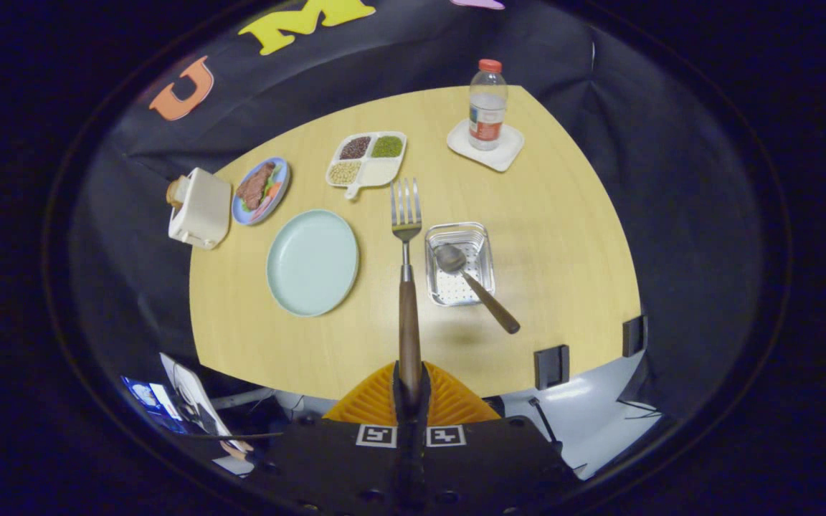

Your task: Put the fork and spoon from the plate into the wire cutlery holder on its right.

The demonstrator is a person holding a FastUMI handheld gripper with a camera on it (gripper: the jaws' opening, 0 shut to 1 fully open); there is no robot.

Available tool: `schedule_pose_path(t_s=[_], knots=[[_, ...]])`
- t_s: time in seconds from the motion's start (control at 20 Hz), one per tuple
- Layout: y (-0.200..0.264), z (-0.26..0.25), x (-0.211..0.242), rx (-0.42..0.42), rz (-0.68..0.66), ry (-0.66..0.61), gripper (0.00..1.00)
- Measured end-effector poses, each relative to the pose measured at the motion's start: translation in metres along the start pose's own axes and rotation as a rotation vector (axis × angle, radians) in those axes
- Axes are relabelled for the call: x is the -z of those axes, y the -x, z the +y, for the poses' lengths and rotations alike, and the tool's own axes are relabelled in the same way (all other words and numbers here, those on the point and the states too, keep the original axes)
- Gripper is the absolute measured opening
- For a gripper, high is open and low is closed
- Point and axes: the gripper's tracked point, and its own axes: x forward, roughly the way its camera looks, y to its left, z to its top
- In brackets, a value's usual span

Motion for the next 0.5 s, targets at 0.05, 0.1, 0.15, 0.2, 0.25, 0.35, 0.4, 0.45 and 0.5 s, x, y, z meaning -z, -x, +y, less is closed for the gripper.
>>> schedule_pose_path(t_s=[0.05, 0.1, 0.15, 0.2, 0.25, 0.35, 0.4, 0.45, 0.5], knots=[[-0.001, -0.004, 0.005, -0.002, 0.014, -0.013, 0.0], [-0.002, -0.007, 0.009, -0.002, 0.027, -0.025, 0.0], [-0.005, -0.013, 0.011, -0.002, 0.04, -0.039, 0.0], [-0.006, -0.016, 0.015, -0.006, 0.055, -0.05, 0.0], [-0.008, -0.017, 0.018, -0.015, 0.067, -0.061, 0.0], [-0.012, -0.018, 0.019, -0.029, 0.084, -0.086, 0.0], [-0.012, -0.02, 0.018, -0.029, 0.088, -0.095, 0.01], [-0.013, -0.022, 0.018, -0.028, 0.09, -0.101, 0.01], [-0.013, -0.023, 0.016, -0.027, 0.092, -0.106, 0.01]])
